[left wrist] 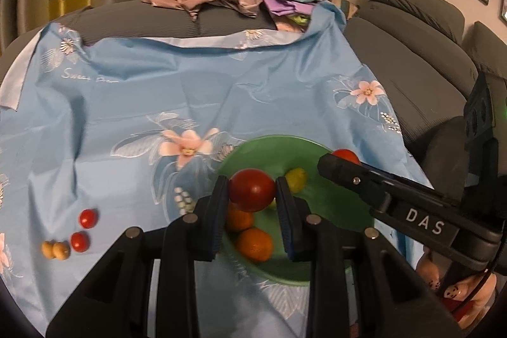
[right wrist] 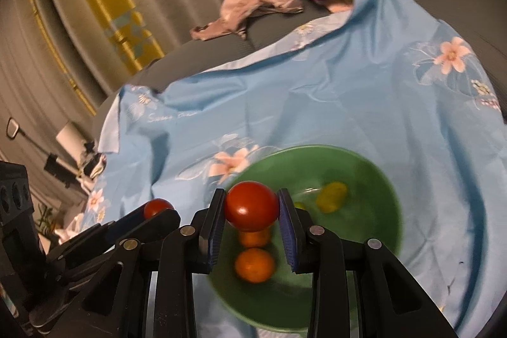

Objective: Organize fruits
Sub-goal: 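Carry the red cherry tomato toward the green bowl held by the left tool, then lower the tomato into the green bowl and open the right tool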

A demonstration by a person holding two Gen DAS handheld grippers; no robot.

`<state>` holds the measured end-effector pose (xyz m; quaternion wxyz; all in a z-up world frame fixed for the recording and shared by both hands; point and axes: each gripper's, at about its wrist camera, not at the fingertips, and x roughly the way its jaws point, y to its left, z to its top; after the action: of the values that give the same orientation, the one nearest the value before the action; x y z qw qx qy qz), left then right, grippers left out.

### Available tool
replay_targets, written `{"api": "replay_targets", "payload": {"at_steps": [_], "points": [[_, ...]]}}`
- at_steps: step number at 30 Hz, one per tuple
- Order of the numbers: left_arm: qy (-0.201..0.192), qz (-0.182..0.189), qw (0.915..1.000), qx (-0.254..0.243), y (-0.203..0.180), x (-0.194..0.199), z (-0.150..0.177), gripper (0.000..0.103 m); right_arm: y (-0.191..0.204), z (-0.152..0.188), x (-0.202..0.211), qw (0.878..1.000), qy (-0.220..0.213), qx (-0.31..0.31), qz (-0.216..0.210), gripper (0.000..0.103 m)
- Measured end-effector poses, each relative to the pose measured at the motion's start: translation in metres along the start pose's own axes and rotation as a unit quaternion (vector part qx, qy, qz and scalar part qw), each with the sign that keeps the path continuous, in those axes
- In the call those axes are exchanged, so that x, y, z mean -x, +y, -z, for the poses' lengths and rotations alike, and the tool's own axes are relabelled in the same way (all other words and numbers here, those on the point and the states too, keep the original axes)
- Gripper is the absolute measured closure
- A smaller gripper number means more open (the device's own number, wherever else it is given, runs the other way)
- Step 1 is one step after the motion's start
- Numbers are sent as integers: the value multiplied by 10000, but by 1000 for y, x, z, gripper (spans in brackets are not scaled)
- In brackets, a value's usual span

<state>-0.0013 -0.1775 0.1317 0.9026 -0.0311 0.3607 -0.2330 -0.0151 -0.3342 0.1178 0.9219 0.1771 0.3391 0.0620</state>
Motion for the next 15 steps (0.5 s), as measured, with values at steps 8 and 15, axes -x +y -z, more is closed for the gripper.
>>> {"api": "replay_targets", "payload": {"at_steps": [8, 15], "points": [[281, 173, 9994, -71, -16, -26, 3, 73, -24, -1, -3, 9992, 69, -247, 317, 69], [569, 224, 9980, -134, -23, -48, 12, 73, -32, 0, -13, 9976, 251, -289, 575, 69]]}}
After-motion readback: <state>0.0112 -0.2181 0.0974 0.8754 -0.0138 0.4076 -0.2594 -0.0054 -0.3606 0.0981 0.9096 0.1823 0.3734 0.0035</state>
